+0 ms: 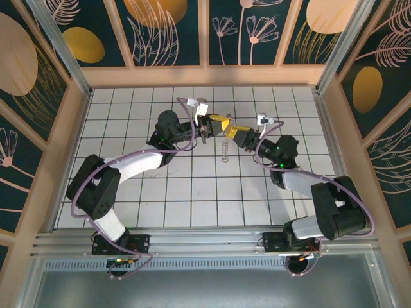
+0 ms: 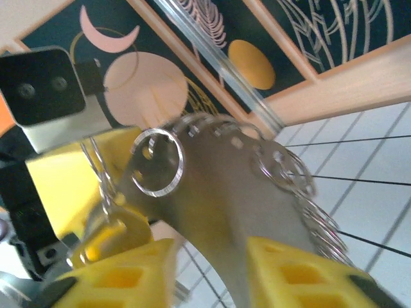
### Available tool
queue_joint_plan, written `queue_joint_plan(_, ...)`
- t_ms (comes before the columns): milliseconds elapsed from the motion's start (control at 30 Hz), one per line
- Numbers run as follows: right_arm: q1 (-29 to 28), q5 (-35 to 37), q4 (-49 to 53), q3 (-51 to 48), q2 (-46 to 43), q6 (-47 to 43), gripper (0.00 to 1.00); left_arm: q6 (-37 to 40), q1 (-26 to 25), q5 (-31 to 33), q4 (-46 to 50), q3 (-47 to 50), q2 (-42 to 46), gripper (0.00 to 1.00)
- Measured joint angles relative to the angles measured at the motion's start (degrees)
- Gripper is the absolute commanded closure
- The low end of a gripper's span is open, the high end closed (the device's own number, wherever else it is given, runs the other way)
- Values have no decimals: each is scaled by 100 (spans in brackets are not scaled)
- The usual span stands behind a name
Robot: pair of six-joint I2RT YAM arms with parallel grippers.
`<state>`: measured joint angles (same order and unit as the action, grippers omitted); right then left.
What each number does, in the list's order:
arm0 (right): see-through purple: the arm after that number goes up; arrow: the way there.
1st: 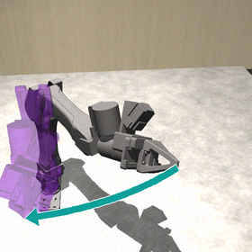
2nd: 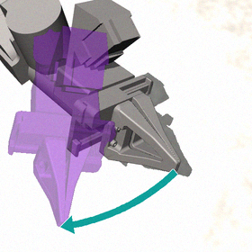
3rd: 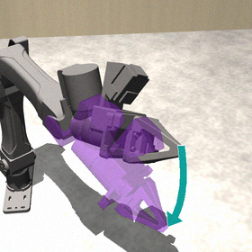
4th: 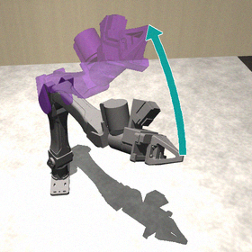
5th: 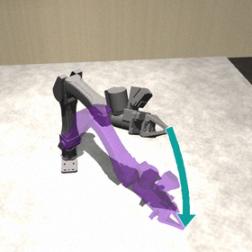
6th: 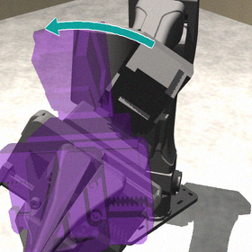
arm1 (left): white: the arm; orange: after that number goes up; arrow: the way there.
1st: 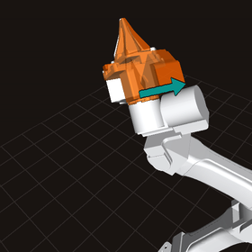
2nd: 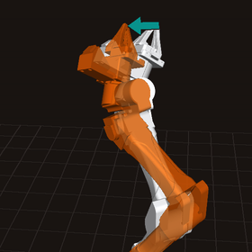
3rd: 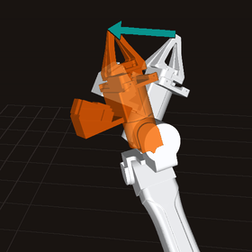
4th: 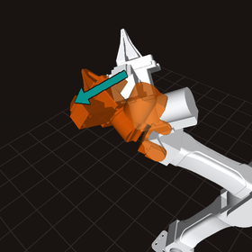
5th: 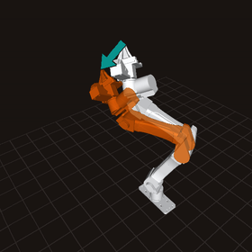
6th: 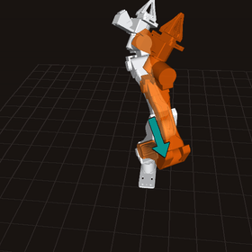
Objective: Put the keys on the keyring
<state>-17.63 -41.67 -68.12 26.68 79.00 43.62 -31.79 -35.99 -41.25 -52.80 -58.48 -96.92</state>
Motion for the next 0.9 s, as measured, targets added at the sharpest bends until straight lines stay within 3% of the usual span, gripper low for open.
queue_joint_plan(233,153,372,424,-247,-669,-210,58,-448,9,127,-72,0,-85,100)
queue_joint_plan(400,151,481,544,-240,-970,-426,51,-866,9,125,-295,0,-234,100)
queue_joint_plan(900,-17,472,533,144,-396,-566,51,-1641,9,-22,-748,0,-483,100)
